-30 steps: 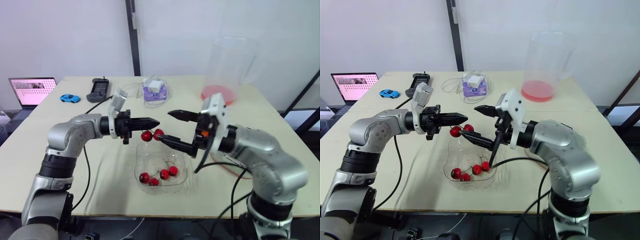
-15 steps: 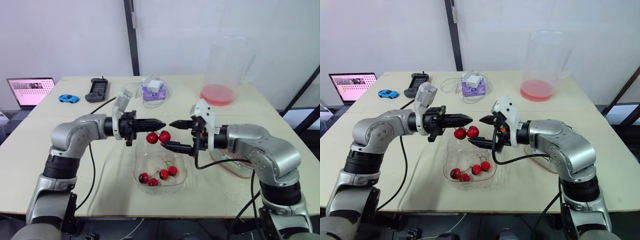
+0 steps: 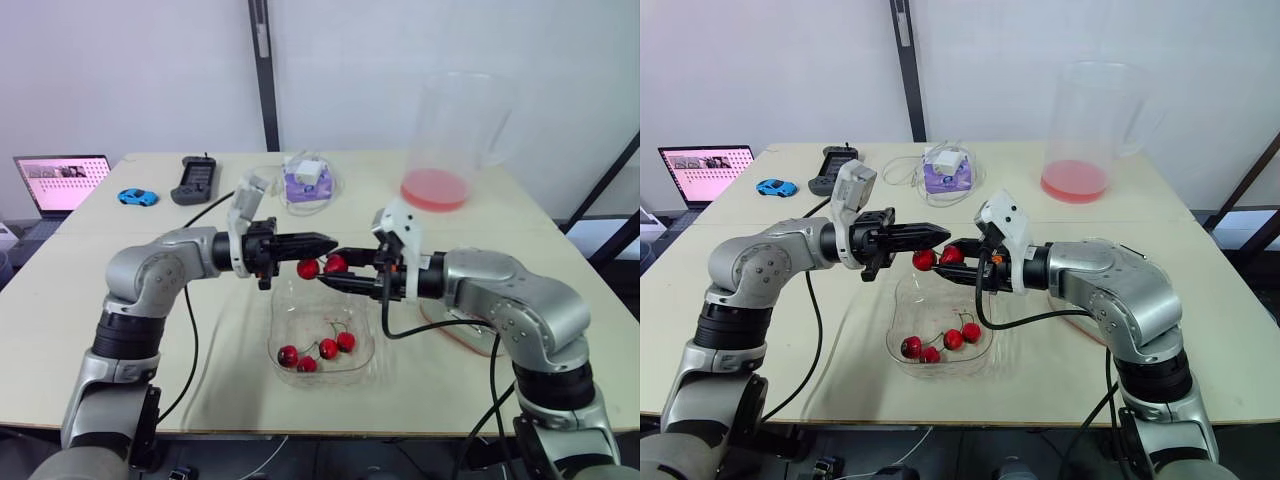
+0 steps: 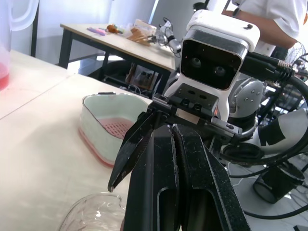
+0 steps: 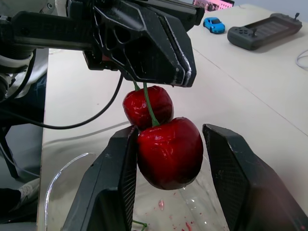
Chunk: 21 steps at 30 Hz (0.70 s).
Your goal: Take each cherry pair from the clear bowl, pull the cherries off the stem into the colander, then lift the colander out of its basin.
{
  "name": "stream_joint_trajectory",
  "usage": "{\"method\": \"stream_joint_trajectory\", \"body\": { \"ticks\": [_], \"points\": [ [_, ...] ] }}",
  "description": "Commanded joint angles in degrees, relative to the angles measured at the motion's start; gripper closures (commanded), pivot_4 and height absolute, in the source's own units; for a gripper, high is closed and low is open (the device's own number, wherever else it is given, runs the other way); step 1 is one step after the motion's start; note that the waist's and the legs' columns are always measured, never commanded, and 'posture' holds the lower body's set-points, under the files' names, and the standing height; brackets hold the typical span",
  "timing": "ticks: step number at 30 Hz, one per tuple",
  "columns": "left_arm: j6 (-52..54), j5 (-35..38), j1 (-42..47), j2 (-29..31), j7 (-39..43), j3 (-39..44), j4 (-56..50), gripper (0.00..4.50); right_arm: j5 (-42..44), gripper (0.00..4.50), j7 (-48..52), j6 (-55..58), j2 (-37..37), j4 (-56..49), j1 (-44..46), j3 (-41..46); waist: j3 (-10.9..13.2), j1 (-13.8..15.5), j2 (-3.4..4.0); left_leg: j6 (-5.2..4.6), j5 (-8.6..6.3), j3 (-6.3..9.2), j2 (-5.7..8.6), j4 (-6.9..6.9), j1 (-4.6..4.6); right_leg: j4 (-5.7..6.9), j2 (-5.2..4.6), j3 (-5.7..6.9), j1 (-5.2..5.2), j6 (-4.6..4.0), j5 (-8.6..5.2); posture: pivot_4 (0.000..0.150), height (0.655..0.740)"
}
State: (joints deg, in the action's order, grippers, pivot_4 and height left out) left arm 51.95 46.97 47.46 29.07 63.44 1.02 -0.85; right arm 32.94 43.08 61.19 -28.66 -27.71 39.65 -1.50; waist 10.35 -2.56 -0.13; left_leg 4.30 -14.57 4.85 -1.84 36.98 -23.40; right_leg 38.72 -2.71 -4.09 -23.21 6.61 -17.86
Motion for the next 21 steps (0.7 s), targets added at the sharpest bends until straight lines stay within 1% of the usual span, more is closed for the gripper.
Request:
{"method": "stream_joint_trajectory", "body": {
  "ticks": [1,2,4,6,13,17,21],
  "points": [
    [-1.13,0.66,0.78,-0.32,-0.01,1.24,-0.84,4.5,1.38,2.3,-0.43,-1.25,-0.71,-0.9,1.55,0.89,0.0,0.01,0.0,0.0,0.0,0.0,0.0,0.0,0.0,0.0,0.0,0.0,0.0,0.0,0.0,0.15,0.7332],
    [-1.2,0.61,0.82,-0.41,-0.01,1.24,-0.77,4.5,1.53,2.3,-0.47,-1.31,-0.79,-0.83,1.54,0.9,0.0,0.01,0.0,0.0,0.0,0.0,0.0,0.0,0.0,0.0,0.0,0.0,0.0,0.0,0.0,0.15,0.7332],
    [-1.3,0.51,0.84,-0.55,-0.07,1.23,-0.76,4.5,1.92,2.84,-0.68,-1.38,-0.98,-0.79,1.48,0.97,0.0,-0.01,0.0,0.0,0.0,0.0,0.0,0.0,0.0,0.0,0.0,0.0,0.0,0.0,0.0,0.15,0.7332],
    [-1.31,0.49,0.79,-0.63,-0.15,1.24,-0.82,4.5,2.32,3.51,-0.85,-1.45,-1.24,-0.88,1.39,0.93,0.0,-0.02,0.0,0.0,0.0,0.0,0.0,0.0,0.0,0.0,0.01,0.0,0.0,0.0,0.0,0.15,0.7332],
    [-1.35,0.33,0.7,-0.48,0.07,1.11,-0.7,4.5,3.99,3.51,-0.5,-0.95,-2.97,-1.36,0.97,1.19,0.0,0.0,0.0,0.0,0.0,0.0,0.0,0.0,0.0,-0.02,0.0,0.0,0.0,0.0,0.0,0.15,0.7332],
    [-1.48,0.31,0.71,-0.51,0.16,1.06,-0.71,4.5,5.82,3.51,1.38,0.11,-6.6,-1.49,-0.13,1.44,0.01,0.03,-0.01,0.0,0.0,0.0,0.0,0.0,0.0,-0.04,0.0,0.0,0.01,0.0,0.0,0.15,0.7332],
    [-1.9,0.22,0.74,-0.66,0.85,0.7,-0.49,4.5,6.38,3.51,1.71,-0.52,-8.66,-0.66,-0.89,1.22,0.01,0.02,-0.01,0.0,0.0,0.0,0.0,-0.01,0.0,-0.06,0.0,0.0,0.02,0.0,0.0,0.15,0.7332]
  ]
}}
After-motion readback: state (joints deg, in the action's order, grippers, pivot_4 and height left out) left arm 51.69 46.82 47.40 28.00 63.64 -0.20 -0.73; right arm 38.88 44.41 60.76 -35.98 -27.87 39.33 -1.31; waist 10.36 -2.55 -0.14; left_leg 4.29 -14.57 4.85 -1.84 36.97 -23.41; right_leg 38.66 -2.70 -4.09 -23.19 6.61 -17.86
